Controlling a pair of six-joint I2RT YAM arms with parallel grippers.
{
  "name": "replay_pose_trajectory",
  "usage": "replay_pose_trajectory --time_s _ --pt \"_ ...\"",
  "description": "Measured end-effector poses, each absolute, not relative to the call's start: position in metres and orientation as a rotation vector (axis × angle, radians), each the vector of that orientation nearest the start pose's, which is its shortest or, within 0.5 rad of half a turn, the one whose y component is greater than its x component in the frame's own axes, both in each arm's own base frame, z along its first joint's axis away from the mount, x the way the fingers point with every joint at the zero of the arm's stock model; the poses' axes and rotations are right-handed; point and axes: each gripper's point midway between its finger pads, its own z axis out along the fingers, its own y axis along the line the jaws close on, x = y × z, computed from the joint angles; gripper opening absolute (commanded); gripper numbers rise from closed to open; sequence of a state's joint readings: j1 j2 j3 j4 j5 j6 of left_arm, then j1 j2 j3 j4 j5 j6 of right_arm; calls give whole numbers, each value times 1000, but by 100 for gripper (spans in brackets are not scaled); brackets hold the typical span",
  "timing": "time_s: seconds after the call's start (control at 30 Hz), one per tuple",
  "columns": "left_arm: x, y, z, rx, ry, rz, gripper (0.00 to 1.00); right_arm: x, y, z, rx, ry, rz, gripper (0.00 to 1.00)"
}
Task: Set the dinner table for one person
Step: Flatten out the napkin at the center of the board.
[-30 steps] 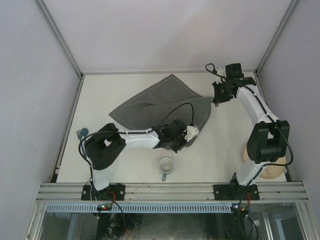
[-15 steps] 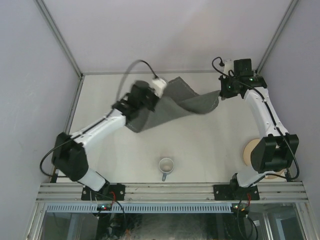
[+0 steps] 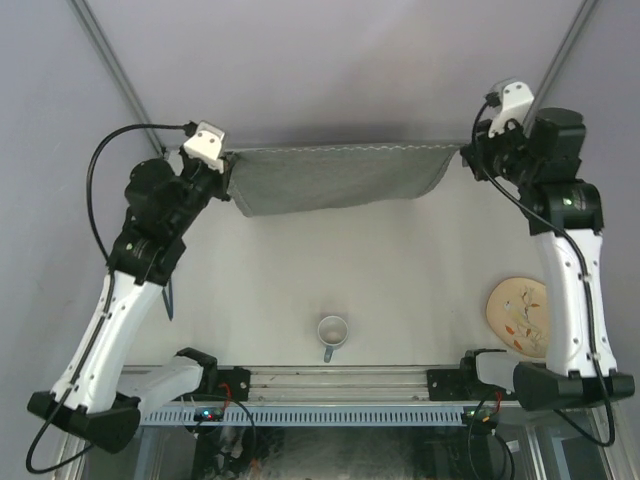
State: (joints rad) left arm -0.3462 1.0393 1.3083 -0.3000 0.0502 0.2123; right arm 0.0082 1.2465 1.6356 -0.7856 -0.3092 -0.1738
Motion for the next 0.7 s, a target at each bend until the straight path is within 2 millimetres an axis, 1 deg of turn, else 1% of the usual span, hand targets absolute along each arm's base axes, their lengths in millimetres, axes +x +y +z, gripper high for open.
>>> replay_pose_trajectory --time_s 0.13,0.17,0.2,0.3,0.4,0.5,0.57,0.6,0.67,0.7 --pt "305 -110 435 484 1475 -137 0 319 58 449 -414 1735 209 0" --pt "299 -109 439 485 1465 -139 0 311 61 463 -425 1695 216 0" --pt "292 -106 443 485 1451 -141 0 302 64 474 -433 1662 225 0" --pt "273 -99 456 491 1406 -134 0 276 71 492 -456 1604 259 0" --pt "258 -94 467 510 1363 -115 0 260 75 497 -464 1585 286 0" --pt "255 -92 470 527 1347 -96 0 258 78 496 -470 1586 304 0" --pt "258 -92 470 540 1345 -82 0 265 78 490 -468 1598 308 0" --pt "261 -93 469 545 1346 -73 0 271 78 484 -466 1609 309 0" --pt "274 -94 466 554 1357 -53 0 289 76 472 -455 1642 308 0" --pt "284 -95 462 557 1369 -41 0 302 75 464 -448 1663 307 0"
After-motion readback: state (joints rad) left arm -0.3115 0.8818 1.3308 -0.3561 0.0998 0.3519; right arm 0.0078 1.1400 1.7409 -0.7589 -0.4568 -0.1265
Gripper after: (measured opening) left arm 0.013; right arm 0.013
